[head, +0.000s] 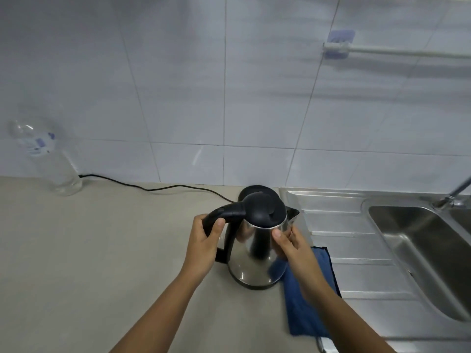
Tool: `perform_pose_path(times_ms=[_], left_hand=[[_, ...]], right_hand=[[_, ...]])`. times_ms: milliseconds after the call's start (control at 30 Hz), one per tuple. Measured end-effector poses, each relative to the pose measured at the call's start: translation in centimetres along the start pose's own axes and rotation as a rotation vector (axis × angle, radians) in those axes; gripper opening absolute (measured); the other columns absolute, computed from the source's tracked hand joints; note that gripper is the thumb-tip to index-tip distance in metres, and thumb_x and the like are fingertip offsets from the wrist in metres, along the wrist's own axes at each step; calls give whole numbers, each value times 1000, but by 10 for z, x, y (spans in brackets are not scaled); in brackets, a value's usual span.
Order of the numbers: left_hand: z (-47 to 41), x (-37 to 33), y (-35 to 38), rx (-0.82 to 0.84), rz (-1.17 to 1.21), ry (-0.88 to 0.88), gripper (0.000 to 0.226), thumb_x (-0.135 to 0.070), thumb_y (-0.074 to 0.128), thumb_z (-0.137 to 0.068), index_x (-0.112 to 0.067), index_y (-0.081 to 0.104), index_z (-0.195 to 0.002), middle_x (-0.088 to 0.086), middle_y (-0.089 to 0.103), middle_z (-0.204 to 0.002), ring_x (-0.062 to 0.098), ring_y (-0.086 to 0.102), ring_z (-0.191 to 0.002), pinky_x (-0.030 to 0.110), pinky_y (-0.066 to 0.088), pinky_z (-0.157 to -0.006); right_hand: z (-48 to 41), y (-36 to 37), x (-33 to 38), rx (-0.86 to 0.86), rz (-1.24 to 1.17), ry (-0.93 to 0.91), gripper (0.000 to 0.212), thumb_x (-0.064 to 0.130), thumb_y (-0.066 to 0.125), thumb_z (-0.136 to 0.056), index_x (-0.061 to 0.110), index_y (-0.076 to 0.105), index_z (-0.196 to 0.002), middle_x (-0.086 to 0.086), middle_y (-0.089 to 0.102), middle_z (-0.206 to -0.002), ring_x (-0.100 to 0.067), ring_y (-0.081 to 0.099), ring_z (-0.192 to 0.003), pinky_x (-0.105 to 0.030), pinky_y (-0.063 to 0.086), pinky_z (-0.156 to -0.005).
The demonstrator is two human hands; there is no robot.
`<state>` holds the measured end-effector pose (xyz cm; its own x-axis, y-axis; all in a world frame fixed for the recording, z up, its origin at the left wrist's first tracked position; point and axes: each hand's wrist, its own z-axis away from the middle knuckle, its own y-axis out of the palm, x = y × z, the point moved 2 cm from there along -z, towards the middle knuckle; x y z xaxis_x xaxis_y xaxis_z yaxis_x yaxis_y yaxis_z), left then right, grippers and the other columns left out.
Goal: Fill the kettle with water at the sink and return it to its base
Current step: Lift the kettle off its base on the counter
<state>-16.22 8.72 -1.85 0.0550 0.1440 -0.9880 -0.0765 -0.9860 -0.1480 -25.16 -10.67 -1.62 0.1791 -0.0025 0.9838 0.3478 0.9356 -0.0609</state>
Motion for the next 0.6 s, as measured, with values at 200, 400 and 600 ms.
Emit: perform_pose_path(times_ms=[200,400,600], left_hand=[[10,13,-12,13,-23,-12,30,-36,55,-93,-16,48,-114,-12,56,-104,-4,55,-95,0,39,-67],[16,17,-11,44,-15,-23,34,-37,55,-91,-14,48,-115,-10,57,-106,0,55,-98,0,40,-66],[14,18,-14,80,-54,11,42,-50,52,-80,-19,50,-109,-8,60,-102,3,57,-95,2,40,-67]], right_hand=[[13,10,-17,1,-28,-1,49,54,70,-79,39,62,-124,10,72,-122,-11,65,-120,-38,50,-107],[18,14,-18,-15,-23,-10,37,50,64,-77,51,55,-113,21,68,-114,2,61,-110,-13,46,-77],[18,12,-28,-62,-53,-2,37,27,64,-95,46,45,-121,31,56,-105,10,54,-97,-14,47,-71]])
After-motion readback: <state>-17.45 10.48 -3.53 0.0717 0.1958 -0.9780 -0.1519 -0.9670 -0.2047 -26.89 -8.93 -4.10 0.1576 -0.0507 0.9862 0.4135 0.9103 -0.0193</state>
